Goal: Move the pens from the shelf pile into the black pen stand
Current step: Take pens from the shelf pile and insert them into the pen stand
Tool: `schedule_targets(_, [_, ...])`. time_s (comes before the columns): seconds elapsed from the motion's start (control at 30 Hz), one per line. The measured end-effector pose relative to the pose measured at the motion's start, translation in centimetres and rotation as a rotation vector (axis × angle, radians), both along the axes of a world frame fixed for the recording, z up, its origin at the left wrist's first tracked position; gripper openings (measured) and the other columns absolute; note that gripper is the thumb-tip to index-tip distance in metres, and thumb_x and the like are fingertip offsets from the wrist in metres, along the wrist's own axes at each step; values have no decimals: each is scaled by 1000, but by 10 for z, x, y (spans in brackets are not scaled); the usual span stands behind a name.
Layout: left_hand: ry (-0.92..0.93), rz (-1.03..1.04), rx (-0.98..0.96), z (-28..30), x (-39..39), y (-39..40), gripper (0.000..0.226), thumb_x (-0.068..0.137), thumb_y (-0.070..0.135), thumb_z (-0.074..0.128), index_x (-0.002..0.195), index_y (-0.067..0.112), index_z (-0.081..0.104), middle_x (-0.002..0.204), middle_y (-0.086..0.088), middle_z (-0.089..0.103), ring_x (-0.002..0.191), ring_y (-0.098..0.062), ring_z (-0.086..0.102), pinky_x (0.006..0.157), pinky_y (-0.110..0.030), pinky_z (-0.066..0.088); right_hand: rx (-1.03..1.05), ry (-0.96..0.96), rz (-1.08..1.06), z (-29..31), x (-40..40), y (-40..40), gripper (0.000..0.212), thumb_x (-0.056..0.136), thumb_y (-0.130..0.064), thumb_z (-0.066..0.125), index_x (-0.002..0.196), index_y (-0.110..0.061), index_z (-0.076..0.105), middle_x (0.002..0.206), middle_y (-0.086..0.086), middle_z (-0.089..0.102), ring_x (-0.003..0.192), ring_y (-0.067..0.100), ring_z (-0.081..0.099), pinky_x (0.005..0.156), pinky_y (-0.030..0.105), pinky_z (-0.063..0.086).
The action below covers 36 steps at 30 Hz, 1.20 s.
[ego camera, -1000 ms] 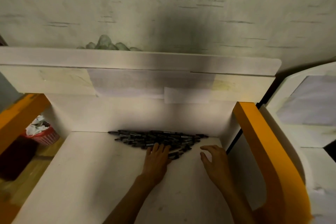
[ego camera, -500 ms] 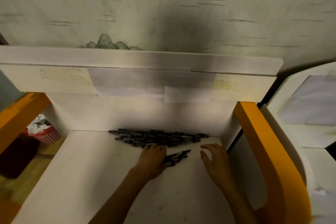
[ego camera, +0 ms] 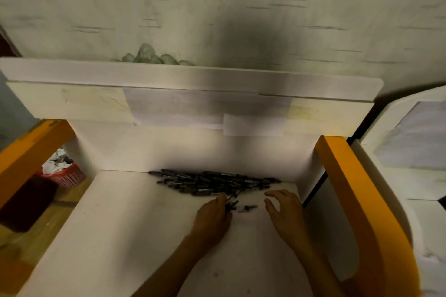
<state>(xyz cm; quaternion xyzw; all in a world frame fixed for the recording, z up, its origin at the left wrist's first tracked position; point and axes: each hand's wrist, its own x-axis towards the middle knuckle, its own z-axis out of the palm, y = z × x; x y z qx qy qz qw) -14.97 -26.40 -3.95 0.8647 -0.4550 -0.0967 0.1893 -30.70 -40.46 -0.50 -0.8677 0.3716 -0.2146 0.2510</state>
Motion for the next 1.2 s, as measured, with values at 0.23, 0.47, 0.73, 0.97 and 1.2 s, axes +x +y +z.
schedule_targets(0.23, [173, 422, -881, 10, -5, 5, 35, 91, 38, 69, 74, 7, 65, 55, -2, 59, 47, -17, 55, 45, -34, 44, -10, 5, 6, 3, 2, 2, 21, 95, -24, 61, 114, -20, 70, 116, 0, 65, 106, 17, 55, 86, 22, 37])
schedule_targets(0.47, [376, 561, -850, -8, -8, 12, 37, 91, 34, 70, 63, 20, 50, 50, 2, 47, 47, -5, 44, 51, -31, 43, -18, -8, 39, 5, 11, 5, 22, 94, -22, 62, 114, -18, 70, 115, 1, 66, 107, 17, 56, 88, 22, 38])
schedule_targets(0.73, [-97, 298, -360, 9, 56, 13, 28, 83, 20, 77, 109, 21, 67, 99, -3, 71, 69, -24, 68, 51, -28, 44, -73, -56, 56, 7, 20, 7, 17, 91, -17, 66, 106, -19, 72, 108, 0, 68, 100, 16, 58, 84, 22, 37])
schedule_targets(0.97, [-308, -30, -60, 16, 90, -1, 34, 69, 10, 83, 99, 19, 71, 114, -5, 57, 55, -30, 62, 41, -32, 42, -70, -79, 43, 7, 18, 8, 19, 89, -16, 69, 107, -19, 72, 111, -2, 67, 102, 13, 58, 86, 20, 39])
schedule_targets(1.2, [-309, -108, -94, 12, 98, -3, 44, 59, 2, 83, 98, 23, 73, 103, 2, 73, 81, -26, 73, 54, -35, 57, -61, -97, 54, 12, 17, 6, 18, 90, -16, 68, 107, -18, 72, 108, -5, 66, 97, 7, 53, 77, -1, 32])
